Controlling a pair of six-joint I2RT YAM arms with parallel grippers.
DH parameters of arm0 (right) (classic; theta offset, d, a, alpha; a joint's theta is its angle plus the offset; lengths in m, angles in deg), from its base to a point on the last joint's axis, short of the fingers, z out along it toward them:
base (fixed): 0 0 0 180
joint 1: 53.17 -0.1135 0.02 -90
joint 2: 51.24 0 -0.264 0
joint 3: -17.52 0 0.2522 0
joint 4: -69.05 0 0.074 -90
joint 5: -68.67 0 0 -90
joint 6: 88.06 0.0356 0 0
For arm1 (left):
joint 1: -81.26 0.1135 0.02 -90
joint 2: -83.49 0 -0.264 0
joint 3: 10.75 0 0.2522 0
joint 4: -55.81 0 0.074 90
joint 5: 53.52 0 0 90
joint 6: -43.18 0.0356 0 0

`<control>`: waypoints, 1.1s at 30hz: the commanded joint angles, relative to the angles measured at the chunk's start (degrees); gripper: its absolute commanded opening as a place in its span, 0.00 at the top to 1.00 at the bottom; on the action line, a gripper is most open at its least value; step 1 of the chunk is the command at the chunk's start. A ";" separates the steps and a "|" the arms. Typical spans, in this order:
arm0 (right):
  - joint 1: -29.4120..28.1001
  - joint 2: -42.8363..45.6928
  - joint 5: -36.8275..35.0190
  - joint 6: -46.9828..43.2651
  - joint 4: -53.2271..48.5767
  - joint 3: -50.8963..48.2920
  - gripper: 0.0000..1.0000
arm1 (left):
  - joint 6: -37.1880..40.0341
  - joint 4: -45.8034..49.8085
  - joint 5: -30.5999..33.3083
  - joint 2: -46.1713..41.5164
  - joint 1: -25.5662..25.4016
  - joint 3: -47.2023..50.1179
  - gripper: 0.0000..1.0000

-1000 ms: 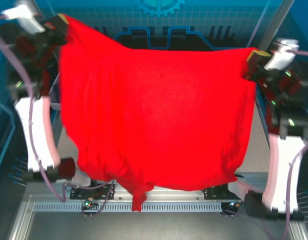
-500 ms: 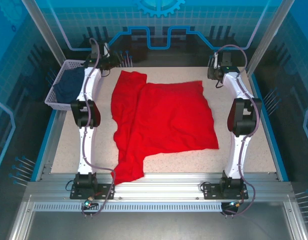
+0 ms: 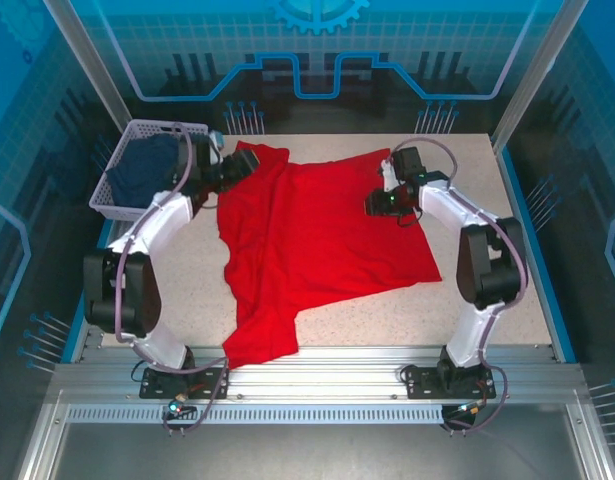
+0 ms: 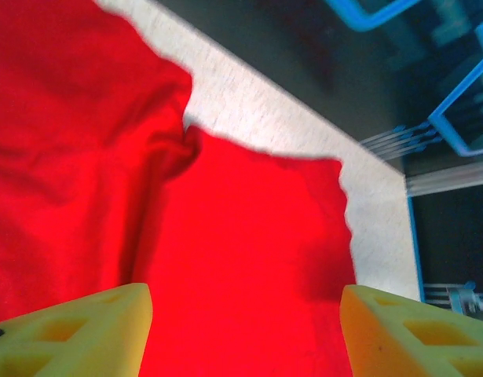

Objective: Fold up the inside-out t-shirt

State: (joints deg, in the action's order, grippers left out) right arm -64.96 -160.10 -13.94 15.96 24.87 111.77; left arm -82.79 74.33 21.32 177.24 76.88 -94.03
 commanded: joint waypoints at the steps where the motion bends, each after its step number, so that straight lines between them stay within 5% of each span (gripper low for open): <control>1: 0.36 -5.69 5.40 2.13 0.03 5.46 0.54 | 1.46 -1.90 0.45 1.12 0.50 6.66 0.33; 18: 5.10 -31.37 8.93 18.87 1.10 32.53 0.53 | 6.34 6.62 2.22 17.35 4.01 -0.94 0.30; 33: 13.95 -29.92 8.58 23.29 2.97 25.68 0.57 | 9.48 16.68 -2.40 31.40 4.57 -17.79 0.29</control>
State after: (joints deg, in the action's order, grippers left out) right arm -52.77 -188.92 -3.07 38.10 31.41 139.77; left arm -75.82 85.80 20.71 204.89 81.42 -108.04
